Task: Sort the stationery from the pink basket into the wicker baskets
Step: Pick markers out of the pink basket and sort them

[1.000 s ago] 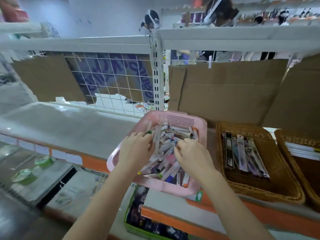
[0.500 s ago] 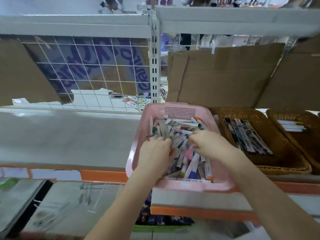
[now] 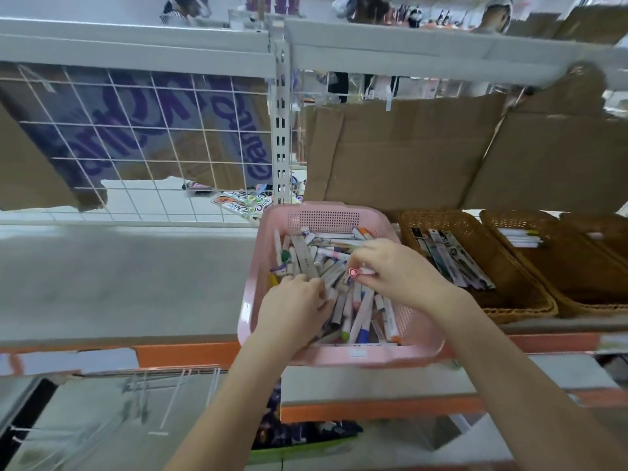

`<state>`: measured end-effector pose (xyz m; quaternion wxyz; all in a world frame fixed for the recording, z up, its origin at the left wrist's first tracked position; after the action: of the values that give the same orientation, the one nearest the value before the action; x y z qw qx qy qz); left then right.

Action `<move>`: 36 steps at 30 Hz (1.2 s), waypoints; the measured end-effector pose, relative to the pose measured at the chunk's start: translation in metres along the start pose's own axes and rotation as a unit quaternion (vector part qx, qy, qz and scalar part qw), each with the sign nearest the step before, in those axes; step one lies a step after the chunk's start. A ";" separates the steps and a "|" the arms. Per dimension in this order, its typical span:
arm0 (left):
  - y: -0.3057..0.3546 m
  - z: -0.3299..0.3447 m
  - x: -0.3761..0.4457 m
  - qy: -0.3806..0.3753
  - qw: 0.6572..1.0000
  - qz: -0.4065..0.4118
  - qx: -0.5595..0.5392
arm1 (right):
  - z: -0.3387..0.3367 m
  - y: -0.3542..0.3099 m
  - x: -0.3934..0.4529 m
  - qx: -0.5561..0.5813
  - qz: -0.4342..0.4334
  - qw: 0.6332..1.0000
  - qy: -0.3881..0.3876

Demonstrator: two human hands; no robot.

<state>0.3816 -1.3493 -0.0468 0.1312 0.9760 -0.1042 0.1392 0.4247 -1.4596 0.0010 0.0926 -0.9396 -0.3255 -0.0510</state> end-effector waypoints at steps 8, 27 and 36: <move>0.007 -0.011 -0.004 0.019 0.990 -0.006 -0.141 | -0.039 -0.014 -0.012 0.268 0.017 0.963 0.013; -0.006 -0.005 -0.022 0.051 0.879 -0.142 -0.452 | 0.050 0.040 0.009 -0.118 0.074 0.973 -0.185; -0.008 -0.007 -0.024 0.064 0.867 -0.154 -0.470 | -0.016 0.050 0.000 -0.074 0.047 0.995 -0.055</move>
<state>0.3591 -1.3361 -0.0496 0.6009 0.7911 0.0030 0.1143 0.4547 -1.5012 0.0097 0.0074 -0.9595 -0.2809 -0.0191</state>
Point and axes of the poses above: each hand's wrist, its own x-axis towards the middle knuckle, its own z-axis out of the palm, y = z × x, the point moved 8 cm from there along x, towards the middle knuckle, and after that the axes turned 7 degrees about z, right-handed, at the moved point
